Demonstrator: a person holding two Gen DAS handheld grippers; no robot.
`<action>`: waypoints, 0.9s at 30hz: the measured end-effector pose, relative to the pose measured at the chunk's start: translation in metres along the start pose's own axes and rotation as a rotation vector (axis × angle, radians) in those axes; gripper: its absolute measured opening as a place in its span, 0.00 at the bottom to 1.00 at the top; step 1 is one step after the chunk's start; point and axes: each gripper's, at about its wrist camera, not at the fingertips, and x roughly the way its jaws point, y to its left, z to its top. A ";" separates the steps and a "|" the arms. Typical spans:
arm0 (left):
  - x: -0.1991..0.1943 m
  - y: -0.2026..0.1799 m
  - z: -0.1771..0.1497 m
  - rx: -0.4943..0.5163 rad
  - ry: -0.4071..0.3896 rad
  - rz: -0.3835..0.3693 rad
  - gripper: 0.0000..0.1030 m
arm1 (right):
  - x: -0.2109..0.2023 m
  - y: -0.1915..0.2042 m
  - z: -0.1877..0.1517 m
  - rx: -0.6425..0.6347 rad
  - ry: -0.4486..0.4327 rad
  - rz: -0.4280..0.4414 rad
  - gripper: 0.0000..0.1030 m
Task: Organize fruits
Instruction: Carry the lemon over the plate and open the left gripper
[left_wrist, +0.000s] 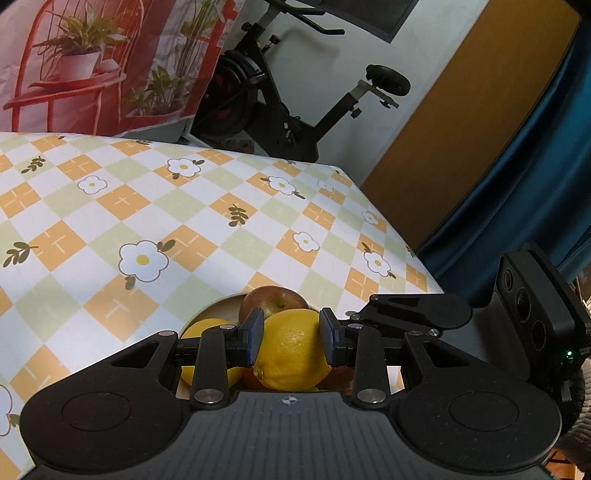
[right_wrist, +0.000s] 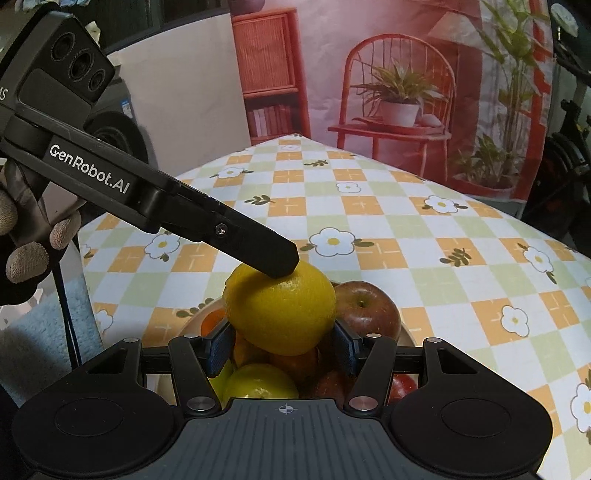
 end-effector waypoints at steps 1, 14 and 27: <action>0.000 -0.003 -0.001 0.008 -0.001 0.005 0.34 | 0.000 0.001 0.000 -0.009 0.003 -0.003 0.51; 0.004 -0.001 -0.011 0.009 0.024 0.016 0.34 | 0.008 0.006 -0.006 -0.016 0.052 0.003 0.51; -0.006 -0.005 -0.011 0.029 0.004 0.076 0.36 | -0.004 0.008 -0.010 -0.013 0.046 -0.023 0.53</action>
